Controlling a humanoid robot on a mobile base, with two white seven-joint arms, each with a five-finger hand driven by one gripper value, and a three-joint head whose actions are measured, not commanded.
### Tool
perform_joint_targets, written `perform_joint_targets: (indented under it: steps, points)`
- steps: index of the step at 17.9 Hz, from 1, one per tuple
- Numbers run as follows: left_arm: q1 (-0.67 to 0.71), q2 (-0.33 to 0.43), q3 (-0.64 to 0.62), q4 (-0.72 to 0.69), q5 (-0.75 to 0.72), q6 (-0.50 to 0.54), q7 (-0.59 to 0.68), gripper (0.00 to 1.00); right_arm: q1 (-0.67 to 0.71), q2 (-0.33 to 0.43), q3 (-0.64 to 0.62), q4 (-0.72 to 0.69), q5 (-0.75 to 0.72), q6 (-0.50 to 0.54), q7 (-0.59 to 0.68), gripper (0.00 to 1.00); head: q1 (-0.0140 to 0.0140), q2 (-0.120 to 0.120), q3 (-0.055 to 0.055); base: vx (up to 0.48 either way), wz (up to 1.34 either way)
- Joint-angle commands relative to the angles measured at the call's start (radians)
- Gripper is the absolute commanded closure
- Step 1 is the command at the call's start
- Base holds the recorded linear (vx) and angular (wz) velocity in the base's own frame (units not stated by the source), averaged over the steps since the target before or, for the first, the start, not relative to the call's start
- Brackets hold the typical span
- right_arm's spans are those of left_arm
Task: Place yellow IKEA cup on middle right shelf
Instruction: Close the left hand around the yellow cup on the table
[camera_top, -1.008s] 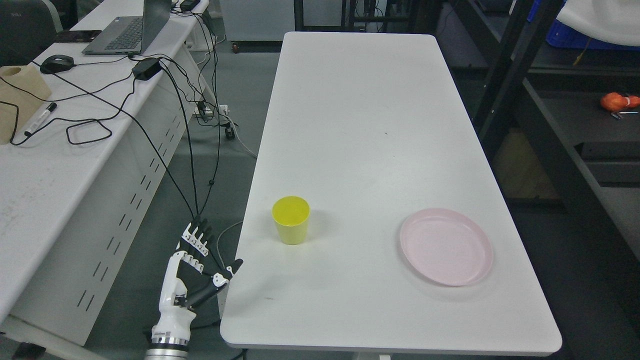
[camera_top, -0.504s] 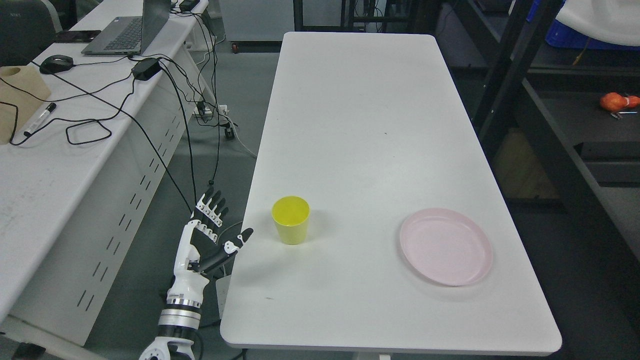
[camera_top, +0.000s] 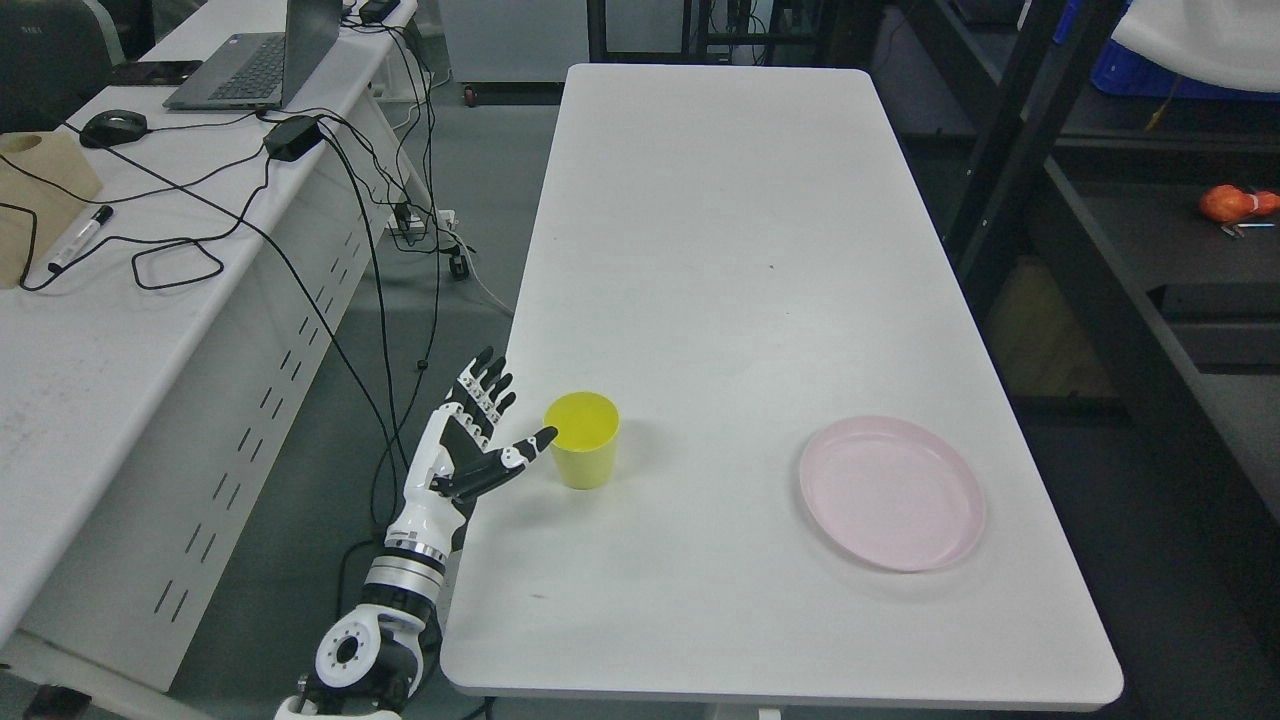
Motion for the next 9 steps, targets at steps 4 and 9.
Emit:
perform_joint_targets:
  steps: [4, 9]
  points:
    - [-0.048, 0.017, -0.101, 0.132, -0.015, 0.012, -0.111, 0.02, 0.014, -0.017, 0.017, 0.0, -0.025, 0.001, 0.001, 0.01, 0.0, 0.0, 0.0, 0.0, 0.0]
    - [-0.051, 0.017, -0.106, 0.148, -0.069, 0.098, -0.111, 0.02, 0.014, -0.017, 0.017, 0.0, -0.025, 0.001, 0.001, 0.01, 0.0, 0.0, 0.0, 0.0, 0.0]
